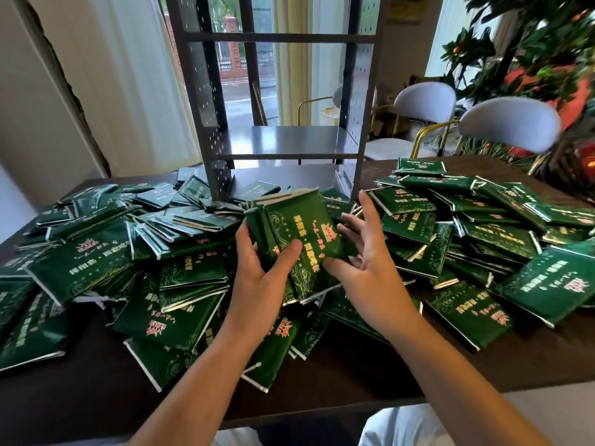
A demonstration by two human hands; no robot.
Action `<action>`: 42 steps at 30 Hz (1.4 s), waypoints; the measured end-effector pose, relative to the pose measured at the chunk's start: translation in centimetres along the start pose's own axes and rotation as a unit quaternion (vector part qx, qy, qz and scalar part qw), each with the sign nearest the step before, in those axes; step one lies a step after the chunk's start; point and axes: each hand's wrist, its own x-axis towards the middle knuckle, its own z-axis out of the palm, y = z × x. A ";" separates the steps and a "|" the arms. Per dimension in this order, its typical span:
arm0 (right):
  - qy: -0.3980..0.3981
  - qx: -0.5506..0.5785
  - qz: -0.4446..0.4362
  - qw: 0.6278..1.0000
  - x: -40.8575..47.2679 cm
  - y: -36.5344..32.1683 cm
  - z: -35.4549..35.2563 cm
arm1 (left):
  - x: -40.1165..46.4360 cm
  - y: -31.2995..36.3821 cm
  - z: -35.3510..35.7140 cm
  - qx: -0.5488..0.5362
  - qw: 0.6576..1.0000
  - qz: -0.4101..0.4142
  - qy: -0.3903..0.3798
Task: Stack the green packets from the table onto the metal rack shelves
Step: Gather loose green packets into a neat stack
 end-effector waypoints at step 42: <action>0.081 -0.357 -0.106 0.925 -1.2 -4.1 -2.5 | -0.3 -0.1 0.2 0.090 0.995 -0.036 0.015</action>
